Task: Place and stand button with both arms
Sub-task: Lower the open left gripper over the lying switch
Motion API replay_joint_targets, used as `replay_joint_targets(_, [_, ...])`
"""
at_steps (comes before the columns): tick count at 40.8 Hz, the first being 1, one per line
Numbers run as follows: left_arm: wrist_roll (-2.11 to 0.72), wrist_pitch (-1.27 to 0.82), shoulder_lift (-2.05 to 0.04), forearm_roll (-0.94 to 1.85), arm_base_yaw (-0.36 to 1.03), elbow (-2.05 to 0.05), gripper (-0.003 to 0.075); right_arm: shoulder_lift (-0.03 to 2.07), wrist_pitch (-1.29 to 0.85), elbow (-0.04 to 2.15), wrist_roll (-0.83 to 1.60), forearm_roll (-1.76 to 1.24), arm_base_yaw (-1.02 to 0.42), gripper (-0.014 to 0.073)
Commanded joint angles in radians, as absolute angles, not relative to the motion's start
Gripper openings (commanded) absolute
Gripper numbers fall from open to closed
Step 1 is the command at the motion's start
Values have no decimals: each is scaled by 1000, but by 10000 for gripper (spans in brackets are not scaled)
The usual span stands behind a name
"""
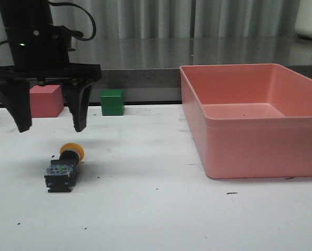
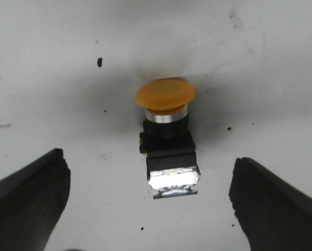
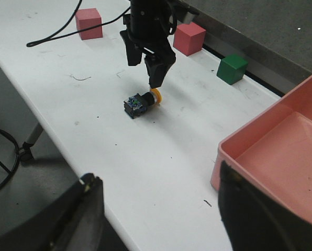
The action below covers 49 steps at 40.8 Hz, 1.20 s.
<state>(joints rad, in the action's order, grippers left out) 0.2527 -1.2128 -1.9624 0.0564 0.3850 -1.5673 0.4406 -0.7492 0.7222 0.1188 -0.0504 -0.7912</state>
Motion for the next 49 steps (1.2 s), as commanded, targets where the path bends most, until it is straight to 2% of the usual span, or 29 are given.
replay_joint_targets(1, [285,-1254,-1950,63,391,-1630,598,445,-672,747,129,-43,-786,491])
replay_joint_targets(31, [287,-1263,-2117,137,391,-1659,594,445,-672,747,129,-43,-786,491])
replay_joint_targets(35, [287,-1258,-2118,137,391,-1659,538,445,-672,747,129,-43,-786,491])
replay_joint_targets(42, [287,-1254,-2118,131,391,-1659,366,445,-673,747,129,-43,-786,491])
replay_joint_targets(49, [287,-1265,-2117,128,391,-1659,259,445,-673,747,129,-43,-786,491])
